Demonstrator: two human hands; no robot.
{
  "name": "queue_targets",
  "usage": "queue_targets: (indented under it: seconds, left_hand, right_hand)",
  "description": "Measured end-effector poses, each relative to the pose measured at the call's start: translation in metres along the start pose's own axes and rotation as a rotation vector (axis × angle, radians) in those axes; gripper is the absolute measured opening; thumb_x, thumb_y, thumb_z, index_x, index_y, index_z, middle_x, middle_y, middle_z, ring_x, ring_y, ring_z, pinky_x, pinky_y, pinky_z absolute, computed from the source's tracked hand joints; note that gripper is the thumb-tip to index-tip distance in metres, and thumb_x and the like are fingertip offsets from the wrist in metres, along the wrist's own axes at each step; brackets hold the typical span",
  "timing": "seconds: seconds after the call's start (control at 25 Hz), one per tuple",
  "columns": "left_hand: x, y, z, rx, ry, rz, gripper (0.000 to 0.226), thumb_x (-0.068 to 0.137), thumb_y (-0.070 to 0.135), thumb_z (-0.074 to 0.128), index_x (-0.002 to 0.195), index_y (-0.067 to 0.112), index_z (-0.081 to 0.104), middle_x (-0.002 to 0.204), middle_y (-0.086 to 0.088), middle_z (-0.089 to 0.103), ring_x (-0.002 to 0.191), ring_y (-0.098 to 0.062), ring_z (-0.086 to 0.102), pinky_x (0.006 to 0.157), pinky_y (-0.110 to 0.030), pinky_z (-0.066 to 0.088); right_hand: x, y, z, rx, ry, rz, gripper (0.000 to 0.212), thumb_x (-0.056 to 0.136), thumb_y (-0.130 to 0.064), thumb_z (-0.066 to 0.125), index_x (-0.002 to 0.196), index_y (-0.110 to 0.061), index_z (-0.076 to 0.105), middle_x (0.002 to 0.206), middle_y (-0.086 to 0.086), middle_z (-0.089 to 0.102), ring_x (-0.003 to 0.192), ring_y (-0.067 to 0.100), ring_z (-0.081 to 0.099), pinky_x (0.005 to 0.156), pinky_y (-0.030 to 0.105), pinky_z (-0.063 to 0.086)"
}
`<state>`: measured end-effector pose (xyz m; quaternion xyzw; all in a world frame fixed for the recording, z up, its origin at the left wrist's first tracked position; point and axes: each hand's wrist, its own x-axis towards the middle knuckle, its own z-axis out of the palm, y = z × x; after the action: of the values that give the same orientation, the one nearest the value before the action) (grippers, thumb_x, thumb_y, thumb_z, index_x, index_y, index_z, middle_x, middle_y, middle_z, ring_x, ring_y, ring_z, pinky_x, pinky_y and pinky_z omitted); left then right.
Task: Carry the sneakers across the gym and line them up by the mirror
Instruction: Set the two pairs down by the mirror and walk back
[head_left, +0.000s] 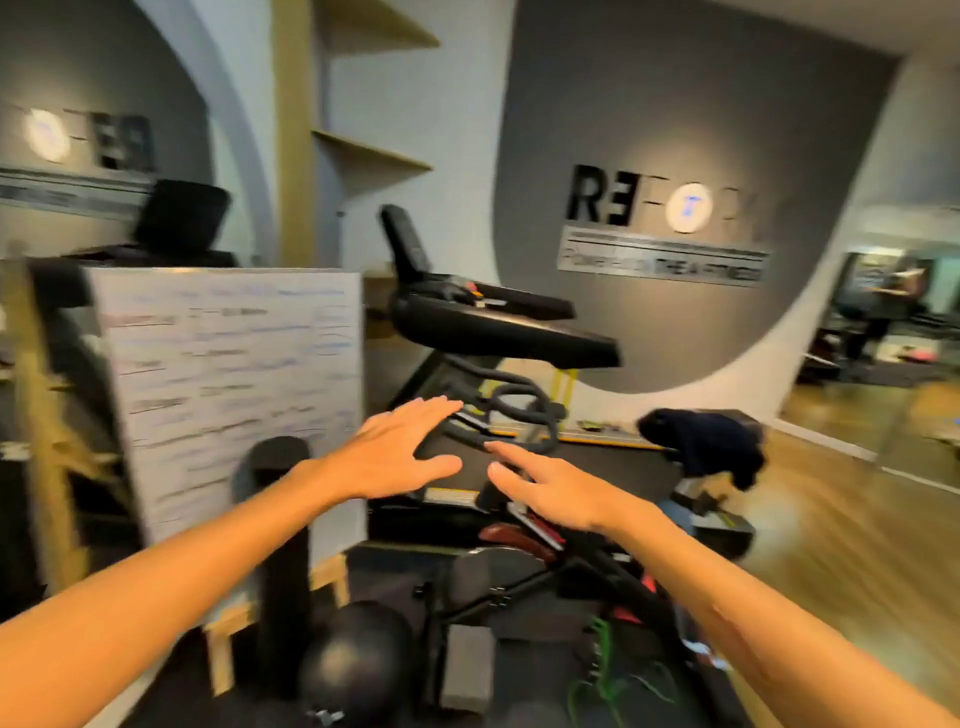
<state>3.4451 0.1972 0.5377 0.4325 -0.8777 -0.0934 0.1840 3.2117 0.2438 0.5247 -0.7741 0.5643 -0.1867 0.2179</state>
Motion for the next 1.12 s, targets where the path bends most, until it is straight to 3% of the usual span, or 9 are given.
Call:
queue_targets:
  seconds: [0.28,0.4,0.6,0.84,1.12]
  left_hand:
    - [0.151,0.214,0.132,-0.13,-0.141,0.433,0.078,0.081,0.06,0.05,0.148,0.031,0.022,0.158,0.004,0.027,0.145,-0.013,0.023,0.119,-0.039,0.021]
    - [0.2,0.302,0.191,-0.158,-0.238,0.588,0.078,0.081,0.062,0.048,0.148,0.034,0.021,0.158,0.006,0.026,0.146,-0.014,0.021,0.119,-0.04,0.021]
    - [0.272,0.419,0.294,-0.178,-0.428,0.8,0.075,0.084,0.066,0.044,0.148,0.042,0.012,0.161,0.008,0.015,0.148,-0.013,0.013,0.119,-0.046,0.018]
    - [0.386,0.54,0.373,-0.285,-0.554,0.985,0.07,0.089,0.057,0.048,0.148,0.041,0.014,0.161,0.007,0.016,0.148,-0.011,0.012,0.119,-0.038,0.014]
    - [0.505,0.64,0.45,-0.384,-0.609,1.056,0.069,0.088,0.056,0.05,0.147,0.038,0.021,0.159,0.005,0.022,0.145,-0.017,0.022,0.118,-0.045,0.022]
  right_hand:
    - [-0.174,0.177,-0.108,-0.035,0.231,0.396,0.071,0.089,-0.069,0.031,0.149,-0.032,0.027,0.155,-0.005,0.034,0.139,0.011,0.036,0.109,0.023,0.025]
    - [-0.245,0.241,-0.14,-0.019,0.315,0.577,0.064,0.095,-0.058,0.033,0.151,-0.026,0.027,0.157,-0.002,0.032,0.141,0.012,0.032,0.111,0.022,0.023]
    - [-0.332,0.327,-0.182,-0.021,0.431,0.857,0.071,0.091,-0.066,0.031,0.151,-0.028,0.025,0.159,-0.002,0.027,0.144,0.015,0.027,0.107,0.023,0.02]
    - [-0.379,0.431,-0.243,-0.078,0.523,1.12,0.071,0.09,-0.066,0.033,0.15,-0.03,0.026,0.157,0.001,0.031,0.142,0.02,0.032,0.115,0.036,0.026]
    - [-0.396,0.553,-0.322,-0.111,0.615,1.197,0.079,0.084,-0.072,0.031,0.149,-0.028,0.029,0.155,0.002,0.036,0.139,0.02,0.037,0.107,0.035,0.031]
